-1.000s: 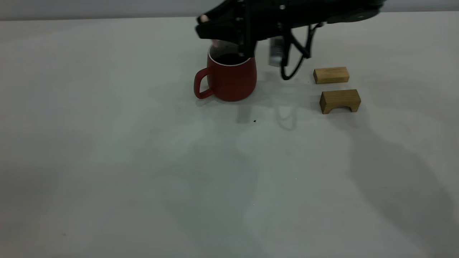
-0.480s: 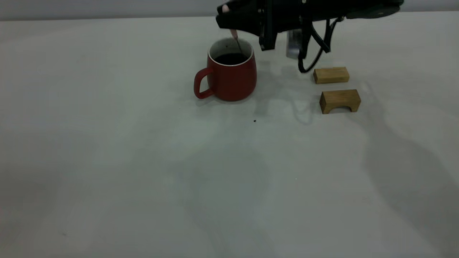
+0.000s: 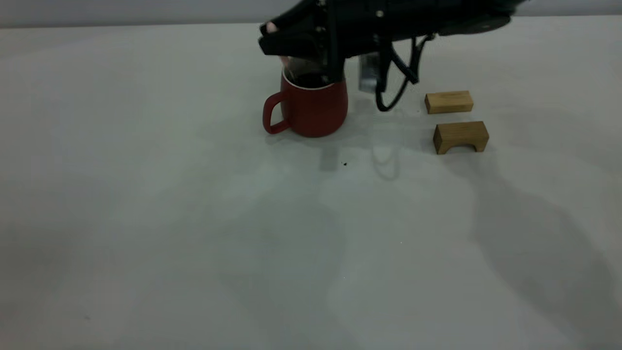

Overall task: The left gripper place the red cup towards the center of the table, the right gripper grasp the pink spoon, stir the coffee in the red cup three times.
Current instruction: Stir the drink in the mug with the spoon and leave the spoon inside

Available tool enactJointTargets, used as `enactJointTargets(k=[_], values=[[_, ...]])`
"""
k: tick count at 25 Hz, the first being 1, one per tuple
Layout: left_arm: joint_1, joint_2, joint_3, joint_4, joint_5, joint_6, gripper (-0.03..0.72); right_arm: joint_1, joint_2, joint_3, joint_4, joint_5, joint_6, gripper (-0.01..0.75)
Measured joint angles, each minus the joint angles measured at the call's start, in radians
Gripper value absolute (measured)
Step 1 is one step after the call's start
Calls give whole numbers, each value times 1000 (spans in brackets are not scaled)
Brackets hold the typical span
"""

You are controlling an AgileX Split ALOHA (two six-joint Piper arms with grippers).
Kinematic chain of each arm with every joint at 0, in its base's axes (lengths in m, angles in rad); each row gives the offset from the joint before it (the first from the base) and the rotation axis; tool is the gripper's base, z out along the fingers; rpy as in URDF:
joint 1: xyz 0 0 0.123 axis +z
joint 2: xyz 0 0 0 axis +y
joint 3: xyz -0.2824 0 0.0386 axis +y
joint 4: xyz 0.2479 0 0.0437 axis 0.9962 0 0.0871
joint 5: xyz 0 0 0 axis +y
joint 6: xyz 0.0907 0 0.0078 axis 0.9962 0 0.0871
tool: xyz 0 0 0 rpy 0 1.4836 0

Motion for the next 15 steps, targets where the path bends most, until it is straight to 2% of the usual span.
enactJointTargets(k=[6,11,15], values=[[0,0,0,0,0,0,443,-14,23,-28,-1,7,2,138],[0,0,0,0,0,-1,443,-63,23,-30,-7,87,2,138],[0,0,0,0,0,0,443,-96,23,-31,-16,101,2,138]])
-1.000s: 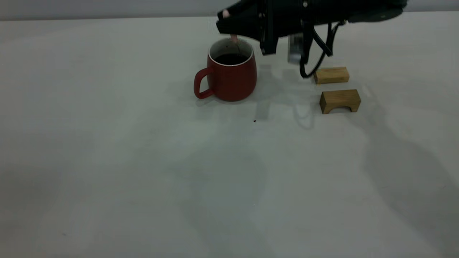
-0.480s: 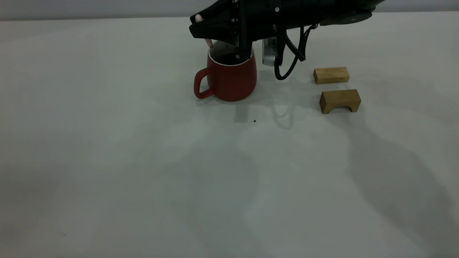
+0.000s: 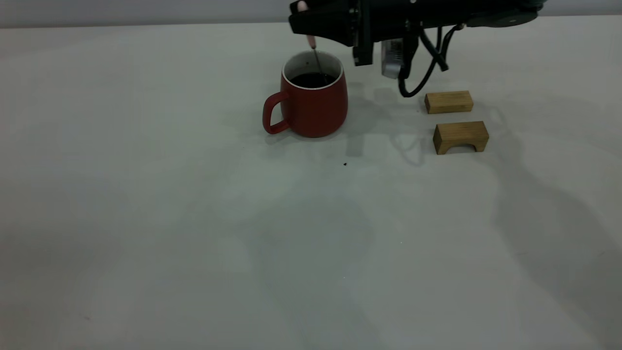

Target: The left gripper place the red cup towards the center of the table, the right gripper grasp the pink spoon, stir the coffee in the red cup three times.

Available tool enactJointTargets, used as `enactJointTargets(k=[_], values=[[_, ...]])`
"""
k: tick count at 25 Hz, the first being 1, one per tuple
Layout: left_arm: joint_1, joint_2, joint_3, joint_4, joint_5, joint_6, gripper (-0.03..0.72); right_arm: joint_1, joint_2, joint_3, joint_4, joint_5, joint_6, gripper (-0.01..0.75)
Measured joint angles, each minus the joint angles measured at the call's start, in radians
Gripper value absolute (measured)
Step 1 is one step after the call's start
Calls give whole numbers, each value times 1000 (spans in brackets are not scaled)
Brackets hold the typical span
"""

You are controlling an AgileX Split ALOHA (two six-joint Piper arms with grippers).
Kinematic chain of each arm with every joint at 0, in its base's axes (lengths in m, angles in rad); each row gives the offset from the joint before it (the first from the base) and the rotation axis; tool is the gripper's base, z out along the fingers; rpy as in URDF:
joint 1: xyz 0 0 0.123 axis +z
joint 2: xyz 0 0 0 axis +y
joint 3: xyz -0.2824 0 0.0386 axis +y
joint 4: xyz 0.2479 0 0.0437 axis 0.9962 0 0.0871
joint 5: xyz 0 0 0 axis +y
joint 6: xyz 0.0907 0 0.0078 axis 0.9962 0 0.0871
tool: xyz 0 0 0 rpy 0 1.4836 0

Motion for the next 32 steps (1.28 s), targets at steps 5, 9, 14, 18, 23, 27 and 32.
enactJointTargets(k=[5,9,14,18,23,27,32], values=[[0,0,0,-1,0,0,443,-4,0,-3,-16,1,0,229],[0,0,0,-1,0,0,443,-4,-1,-4,-81,5,0,424],[0,0,0,-1,0,0,443,-4,-44,-4,-284,7,-40,607],[0,0,0,-1,0,0,443,-4,-148,-4,-513,18,-166,629],[0,0,0,-1,0,0,443,-4,-300,-4,-797,34,-284,544],[0,0,0,-1,0,0,443,-7,-445,-4,-954,46,-312,456],[0,0,0,-1,0,0,443,-4,-682,-2,-1191,64,-511,351]])
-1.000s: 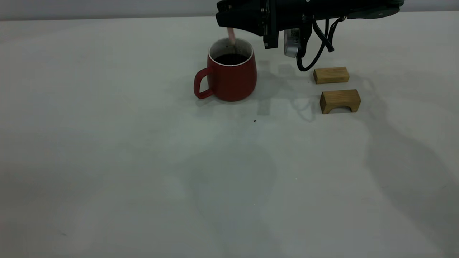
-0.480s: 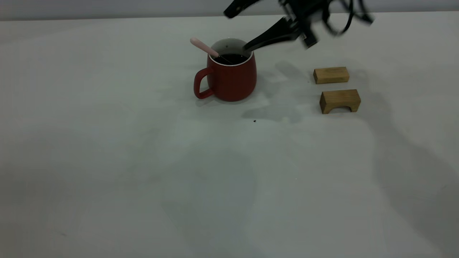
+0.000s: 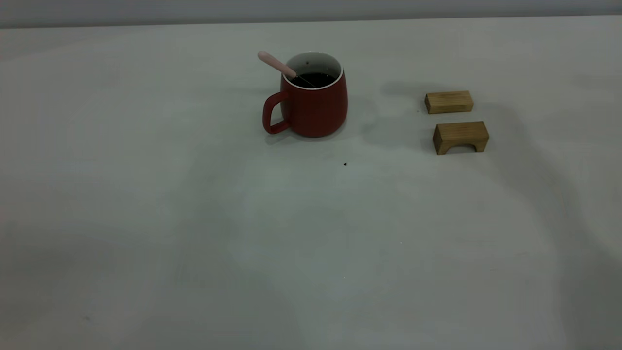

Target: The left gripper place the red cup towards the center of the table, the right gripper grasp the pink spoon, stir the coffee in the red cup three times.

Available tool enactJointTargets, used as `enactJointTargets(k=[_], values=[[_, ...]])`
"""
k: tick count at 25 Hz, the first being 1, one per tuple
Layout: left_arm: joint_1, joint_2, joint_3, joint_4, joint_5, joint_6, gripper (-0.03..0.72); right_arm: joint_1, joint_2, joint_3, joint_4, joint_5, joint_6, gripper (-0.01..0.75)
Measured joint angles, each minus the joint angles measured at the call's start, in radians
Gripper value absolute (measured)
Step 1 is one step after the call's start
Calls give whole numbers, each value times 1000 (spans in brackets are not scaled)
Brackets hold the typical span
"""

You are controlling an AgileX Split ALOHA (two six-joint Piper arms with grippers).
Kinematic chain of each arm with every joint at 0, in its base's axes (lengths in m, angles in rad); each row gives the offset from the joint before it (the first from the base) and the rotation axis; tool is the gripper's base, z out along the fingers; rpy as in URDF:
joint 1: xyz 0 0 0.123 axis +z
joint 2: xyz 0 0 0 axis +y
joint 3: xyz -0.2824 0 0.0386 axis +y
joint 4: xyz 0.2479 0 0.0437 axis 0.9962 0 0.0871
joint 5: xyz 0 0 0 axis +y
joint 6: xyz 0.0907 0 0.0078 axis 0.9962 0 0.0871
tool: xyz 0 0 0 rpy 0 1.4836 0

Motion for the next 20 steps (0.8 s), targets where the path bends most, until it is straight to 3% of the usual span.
enactJointTargets(k=[4,8,20], values=[[0,0,0,0,0,0,443,32,-233,53,-210,17,-111,279],[0,0,0,0,0,0,443,39,-463,157,-336,29,-45,222],[0,0,0,0,0,0,443,35,-1275,627,-539,32,-6,214]])
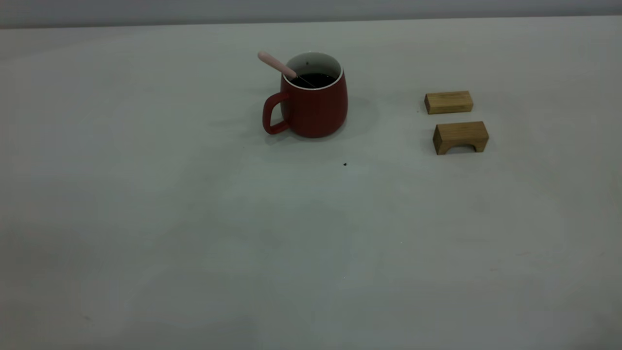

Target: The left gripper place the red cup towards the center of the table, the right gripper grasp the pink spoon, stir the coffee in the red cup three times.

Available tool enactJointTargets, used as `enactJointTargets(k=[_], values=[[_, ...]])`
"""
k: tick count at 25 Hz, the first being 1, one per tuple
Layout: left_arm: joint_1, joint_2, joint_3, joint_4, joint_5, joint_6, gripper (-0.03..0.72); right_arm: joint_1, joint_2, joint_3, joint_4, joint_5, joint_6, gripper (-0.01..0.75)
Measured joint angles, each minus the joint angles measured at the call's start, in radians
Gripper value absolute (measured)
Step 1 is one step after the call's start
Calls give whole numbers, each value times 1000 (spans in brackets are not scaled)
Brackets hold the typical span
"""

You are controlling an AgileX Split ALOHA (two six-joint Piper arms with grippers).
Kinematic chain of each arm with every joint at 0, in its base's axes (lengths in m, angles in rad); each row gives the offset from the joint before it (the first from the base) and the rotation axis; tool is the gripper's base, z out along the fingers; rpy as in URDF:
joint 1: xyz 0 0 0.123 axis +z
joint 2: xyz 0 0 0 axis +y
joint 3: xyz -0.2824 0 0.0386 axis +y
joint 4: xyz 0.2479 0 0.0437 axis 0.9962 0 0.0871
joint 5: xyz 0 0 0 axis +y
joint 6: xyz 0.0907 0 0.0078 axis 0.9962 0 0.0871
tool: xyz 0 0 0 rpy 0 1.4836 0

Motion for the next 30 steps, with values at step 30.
enactJointTargets(k=[30], values=[[0,0,0,0,0,0,443,-180,-695,687,-22,-98,18,237]])
